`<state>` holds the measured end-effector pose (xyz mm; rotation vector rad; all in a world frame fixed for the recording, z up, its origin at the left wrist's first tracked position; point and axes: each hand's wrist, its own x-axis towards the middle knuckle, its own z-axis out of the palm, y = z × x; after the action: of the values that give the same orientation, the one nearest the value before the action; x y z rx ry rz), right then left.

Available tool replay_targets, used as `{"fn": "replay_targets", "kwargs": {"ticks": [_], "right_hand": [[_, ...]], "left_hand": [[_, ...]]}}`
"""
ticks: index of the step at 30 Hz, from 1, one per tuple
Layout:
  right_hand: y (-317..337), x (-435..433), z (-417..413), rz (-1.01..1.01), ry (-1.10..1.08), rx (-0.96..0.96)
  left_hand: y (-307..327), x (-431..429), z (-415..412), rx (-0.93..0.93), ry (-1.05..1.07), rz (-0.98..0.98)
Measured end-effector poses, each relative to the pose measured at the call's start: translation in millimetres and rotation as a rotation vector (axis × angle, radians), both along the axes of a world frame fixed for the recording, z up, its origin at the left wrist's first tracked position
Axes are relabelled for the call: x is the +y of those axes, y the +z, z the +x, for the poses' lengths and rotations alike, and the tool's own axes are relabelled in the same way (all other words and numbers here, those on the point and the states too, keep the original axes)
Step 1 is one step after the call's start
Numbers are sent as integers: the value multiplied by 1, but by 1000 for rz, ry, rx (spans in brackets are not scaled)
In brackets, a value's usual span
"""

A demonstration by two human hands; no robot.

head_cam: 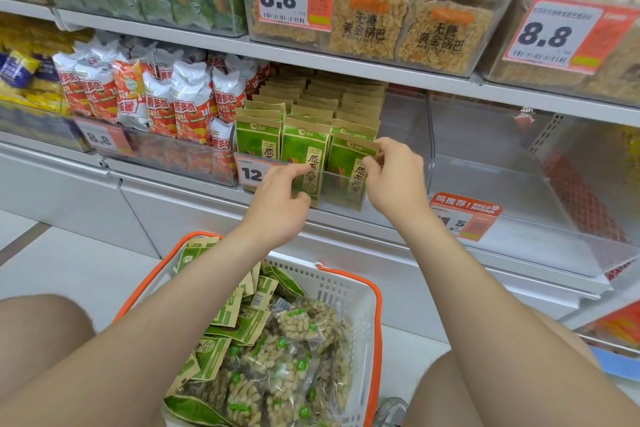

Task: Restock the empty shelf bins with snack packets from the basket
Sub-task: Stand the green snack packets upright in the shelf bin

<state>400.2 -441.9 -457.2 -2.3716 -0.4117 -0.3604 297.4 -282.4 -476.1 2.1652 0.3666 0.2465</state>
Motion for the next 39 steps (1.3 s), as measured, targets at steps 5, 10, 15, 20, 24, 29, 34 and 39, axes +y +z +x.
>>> {"fn": "replay_targets", "kwargs": {"ticks": [5, 10, 15, 20, 24, 29, 34, 39], "right_hand": [[1, 9, 5, 64, -75, 54], [2, 5, 12, 32, -96, 91], [3, 4, -5, 33, -66, -82], [2, 19, -43, 12, 190, -204], [-19, 30, -64, -182, 362, -50], [-54, 40, -85, -879, 756, 379], [-87, 54, -110, -1300, 872, 442], [-88, 74, -113, -1108, 908, 358]], "left_hand": [[-2, 2, -2, 4, -27, 30], [-3, 4, -3, -5, -59, 52], [-6, 7, -3, 0, -76, 93], [-14, 14, -4, 6, -84, 161], [-27, 29, -8, 126, -153, 300], [-61, 50, -27, 511, -408, 416], [-113, 64, -52, 881, -573, 598], [-153, 54, -81, 1088, -742, 727]]}}
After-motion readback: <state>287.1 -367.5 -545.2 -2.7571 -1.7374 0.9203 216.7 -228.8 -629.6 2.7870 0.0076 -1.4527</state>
